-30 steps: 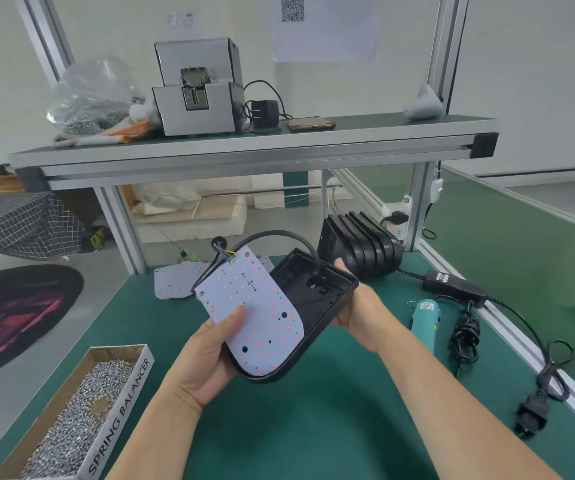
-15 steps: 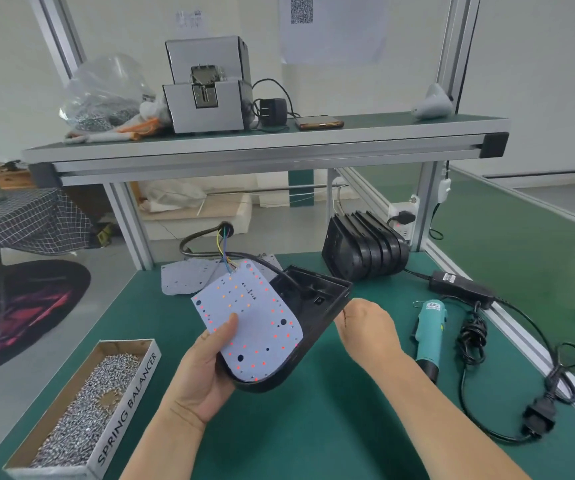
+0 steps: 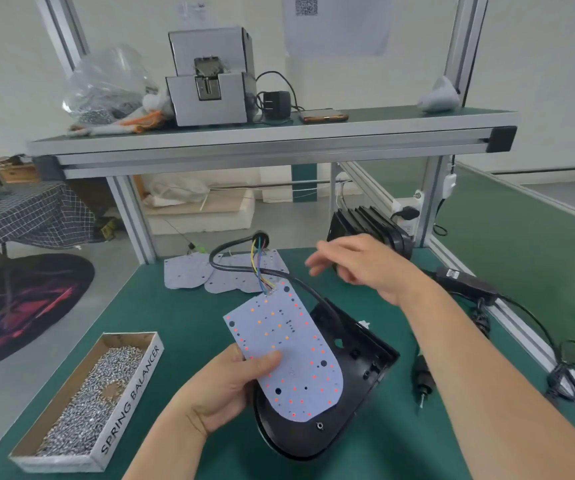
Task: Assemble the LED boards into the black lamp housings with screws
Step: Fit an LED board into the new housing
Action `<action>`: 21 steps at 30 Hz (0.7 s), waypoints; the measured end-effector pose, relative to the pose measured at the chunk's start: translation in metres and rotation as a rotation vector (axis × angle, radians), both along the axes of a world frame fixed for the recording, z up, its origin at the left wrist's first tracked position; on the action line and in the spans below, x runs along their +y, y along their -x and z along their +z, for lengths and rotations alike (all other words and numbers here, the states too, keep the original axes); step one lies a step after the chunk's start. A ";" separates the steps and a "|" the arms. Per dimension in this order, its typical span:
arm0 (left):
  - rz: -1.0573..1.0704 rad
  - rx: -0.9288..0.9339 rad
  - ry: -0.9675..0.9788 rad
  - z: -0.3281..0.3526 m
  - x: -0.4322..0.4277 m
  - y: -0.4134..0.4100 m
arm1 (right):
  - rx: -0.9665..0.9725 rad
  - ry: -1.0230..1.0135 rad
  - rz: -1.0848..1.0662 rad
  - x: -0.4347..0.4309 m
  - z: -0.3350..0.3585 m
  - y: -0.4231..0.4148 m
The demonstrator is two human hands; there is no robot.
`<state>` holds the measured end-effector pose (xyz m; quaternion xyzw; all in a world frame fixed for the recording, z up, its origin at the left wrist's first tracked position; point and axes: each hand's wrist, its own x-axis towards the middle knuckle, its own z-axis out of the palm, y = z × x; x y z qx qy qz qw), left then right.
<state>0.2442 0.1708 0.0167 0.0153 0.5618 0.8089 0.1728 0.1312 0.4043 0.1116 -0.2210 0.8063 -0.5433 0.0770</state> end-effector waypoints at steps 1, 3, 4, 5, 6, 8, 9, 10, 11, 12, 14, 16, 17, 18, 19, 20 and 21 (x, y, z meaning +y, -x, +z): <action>-0.021 0.005 0.017 0.001 0.004 0.000 | -0.028 -0.078 0.072 -0.014 0.010 -0.003; -0.049 0.018 0.061 0.004 0.011 0.000 | -0.034 -0.234 0.157 -0.035 0.025 -0.004; -0.056 0.026 0.079 0.006 0.014 0.000 | -0.011 -0.291 0.208 -0.041 0.030 -0.003; -0.058 0.032 0.086 0.007 0.016 0.000 | 0.002 -0.321 0.269 -0.045 0.032 -0.002; -0.053 0.034 0.084 0.007 0.017 0.000 | -0.012 -0.318 0.340 -0.047 0.034 0.000; -0.040 0.032 0.069 0.007 0.017 -0.002 | -0.110 -0.252 0.429 -0.045 0.035 0.001; -0.033 0.030 0.059 0.007 0.016 -0.002 | -0.154 -0.206 0.439 -0.044 0.034 0.001; -0.025 0.023 0.045 0.007 0.015 -0.002 | -0.182 -0.158 0.432 -0.044 0.033 0.001; -0.011 0.009 0.025 0.008 0.013 -0.002 | -0.195 -0.122 0.404 -0.044 0.032 0.001; 0.009 -0.011 0.003 0.008 0.010 -0.002 | -0.188 -0.108 0.359 -0.043 0.031 0.002; 0.061 -0.051 -0.037 0.008 0.005 0.000 | -0.099 -0.173 0.262 -0.040 0.030 0.003; 0.115 -0.078 -0.076 0.006 0.001 0.001 | 0.044 -0.279 0.156 -0.038 0.027 0.001; 0.139 -0.085 -0.093 0.005 0.000 0.001 | 0.084 -0.293 0.100 -0.038 0.023 0.000; 0.157 -0.085 -0.104 0.004 -0.001 0.001 | 0.082 -0.266 0.046 -0.038 0.019 -0.002; 0.171 -0.076 -0.112 0.004 -0.002 0.001 | 0.066 -0.215 -0.002 -0.039 0.014 -0.005; 0.181 -0.062 -0.115 0.004 -0.002 0.000 | 0.065 -0.173 -0.040 -0.040 0.008 -0.008; 0.188 -0.051 -0.118 0.004 -0.003 0.000 | 0.095 -0.186 -0.075 -0.041 0.001 -0.011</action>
